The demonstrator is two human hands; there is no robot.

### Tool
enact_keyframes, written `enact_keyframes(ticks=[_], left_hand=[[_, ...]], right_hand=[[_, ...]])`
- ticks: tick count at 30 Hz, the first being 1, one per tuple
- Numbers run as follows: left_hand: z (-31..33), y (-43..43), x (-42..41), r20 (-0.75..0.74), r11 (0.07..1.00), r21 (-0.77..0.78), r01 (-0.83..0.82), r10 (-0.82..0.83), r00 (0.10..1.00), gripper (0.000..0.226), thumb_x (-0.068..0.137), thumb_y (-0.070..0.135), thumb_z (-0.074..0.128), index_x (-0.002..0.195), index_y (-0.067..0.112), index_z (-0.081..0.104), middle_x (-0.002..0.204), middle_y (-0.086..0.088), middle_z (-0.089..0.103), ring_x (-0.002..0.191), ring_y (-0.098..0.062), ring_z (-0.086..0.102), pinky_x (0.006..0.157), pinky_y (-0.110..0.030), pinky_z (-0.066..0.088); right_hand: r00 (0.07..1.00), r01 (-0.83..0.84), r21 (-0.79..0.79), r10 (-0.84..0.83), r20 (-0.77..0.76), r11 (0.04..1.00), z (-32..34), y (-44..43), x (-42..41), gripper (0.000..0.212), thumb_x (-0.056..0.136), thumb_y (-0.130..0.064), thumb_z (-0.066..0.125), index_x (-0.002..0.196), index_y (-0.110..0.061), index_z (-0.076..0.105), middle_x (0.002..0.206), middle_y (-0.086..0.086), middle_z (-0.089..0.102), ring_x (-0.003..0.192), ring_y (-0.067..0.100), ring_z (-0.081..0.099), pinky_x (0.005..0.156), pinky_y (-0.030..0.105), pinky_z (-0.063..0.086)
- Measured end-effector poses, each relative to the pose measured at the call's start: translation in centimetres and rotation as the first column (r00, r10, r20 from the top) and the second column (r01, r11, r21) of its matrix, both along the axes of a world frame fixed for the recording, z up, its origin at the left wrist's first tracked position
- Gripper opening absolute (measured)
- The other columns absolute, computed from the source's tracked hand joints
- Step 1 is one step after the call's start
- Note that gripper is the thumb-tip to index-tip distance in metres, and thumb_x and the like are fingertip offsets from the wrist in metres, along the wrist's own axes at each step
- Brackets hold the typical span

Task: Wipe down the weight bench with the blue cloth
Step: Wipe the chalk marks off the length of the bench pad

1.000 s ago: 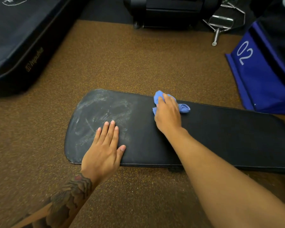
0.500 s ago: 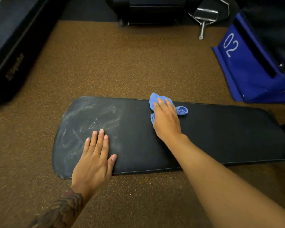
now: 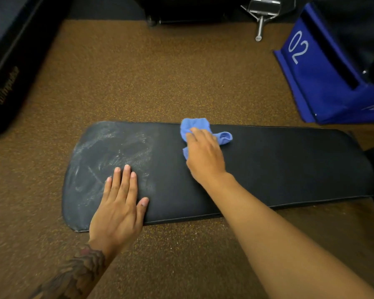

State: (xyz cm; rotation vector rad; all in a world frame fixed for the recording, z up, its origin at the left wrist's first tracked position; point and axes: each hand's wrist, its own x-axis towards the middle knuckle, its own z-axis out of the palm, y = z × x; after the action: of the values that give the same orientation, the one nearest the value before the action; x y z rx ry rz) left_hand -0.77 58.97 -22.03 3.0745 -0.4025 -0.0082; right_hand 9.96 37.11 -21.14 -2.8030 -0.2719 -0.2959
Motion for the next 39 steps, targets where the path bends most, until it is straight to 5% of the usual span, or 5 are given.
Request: enact_keyframes(ticks=[5,12,22,33,39], left_hand=[[0.0,0.0,0.1,-0.002,1.0,-0.015,0.001,-0.001,1.0,0.065,0.099,0.042,0.018,0.145,-0.003,0.025,0.156,-0.019,0.016,0.146,-0.034,0.006,0.117,-0.048,0.01],[0.0,0.0,0.2,-0.001,1.0,-0.007,0.003,-0.003,1.0,0.066,0.099,0.043,0.019,0.145,-0.003,0.027,0.156,-0.02,0.018,0.146,-0.035,0.007,0.116,-0.048,0.011],[0.1,0.2,0.1,-0.007,1.0,-0.016,0.006,-0.007,1.0,0.065,0.1,0.043,0.017,0.147,-0.001,0.022,0.157,-0.019,0.014,0.146,-0.033,0.004,0.117,-0.047,0.01],[0.0,0.1,0.1,-0.009,1.0,-0.019,0.003,-0.003,1.0,0.065,0.1,0.043,0.017,0.146,-0.002,0.024,0.156,-0.02,0.015,0.146,-0.034,0.005,0.117,-0.048,0.012],[-0.1,0.1,0.0,-0.009,1.0,-0.023,0.003,-0.003,1.0,0.064,0.1,0.043,0.017,0.147,-0.002,0.021,0.157,-0.018,0.013,0.147,-0.032,0.003,0.117,-0.047,0.01]], right_hand=[[0.972,0.205,-0.055,-0.21,-0.109,0.977,0.8,2.2,4.7,0.018,0.089,-0.013,0.056,0.106,-0.01,0.059,0.112,0.008,0.059,0.11,0.031,0.05,0.1,0.041,0.035],[0.993,-0.106,0.137,0.113,-0.044,0.985,1.3,7.9,5.2,0.009,0.077,-0.002,0.063,0.077,-0.009,0.057,0.083,0.013,0.057,0.083,0.032,0.051,0.072,0.042,0.035],[0.979,0.164,-0.1,-0.174,-0.108,0.981,1.3,0.7,5.8,0.013,0.089,-0.019,0.059,0.096,-0.008,0.062,0.105,0.012,0.063,0.102,0.034,0.054,0.089,0.041,0.04],[0.989,-0.146,0.01,0.146,0.003,0.989,0.4,1.7,2.7,0.017,0.08,-0.01,0.067,0.095,-0.003,0.063,0.104,0.012,0.062,0.101,0.034,0.055,0.085,0.037,0.039],[0.99,0.142,-0.008,-0.142,-0.02,0.99,-0.5,-0.2,3.3,0.03,0.082,-0.009,0.064,0.111,-0.001,0.059,0.124,0.017,0.054,0.115,0.038,0.047,0.097,0.049,0.038]])
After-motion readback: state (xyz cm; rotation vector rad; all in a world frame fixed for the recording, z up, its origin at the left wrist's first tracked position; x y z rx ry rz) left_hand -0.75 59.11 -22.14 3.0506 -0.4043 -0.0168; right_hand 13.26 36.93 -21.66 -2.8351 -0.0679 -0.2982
